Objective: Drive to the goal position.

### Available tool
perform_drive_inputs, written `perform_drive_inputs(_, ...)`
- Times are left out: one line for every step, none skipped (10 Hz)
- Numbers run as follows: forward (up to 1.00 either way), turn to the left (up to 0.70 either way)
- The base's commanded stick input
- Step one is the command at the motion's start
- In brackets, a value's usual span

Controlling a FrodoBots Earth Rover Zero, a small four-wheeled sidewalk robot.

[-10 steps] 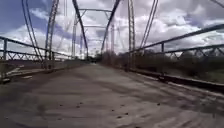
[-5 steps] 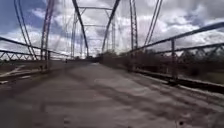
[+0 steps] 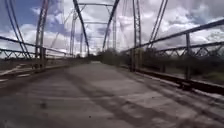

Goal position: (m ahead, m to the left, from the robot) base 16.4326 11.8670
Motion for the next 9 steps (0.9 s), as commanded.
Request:
perform_drive_inputs(1.00,-0.06)
perform_drive_inputs(1.00,-0.06)
perform_drive_inputs(1.00,-0.06)
perform_drive_inputs(1.00,-0.06)
perform_drive_inputs(1.00,-0.06)
perform_drive_inputs(1.00,-0.06)
perform_drive_inputs(1.00,-0.06)
perform_drive_inputs(1.00,-0.06)
perform_drive_inputs(1.00,-0.06)
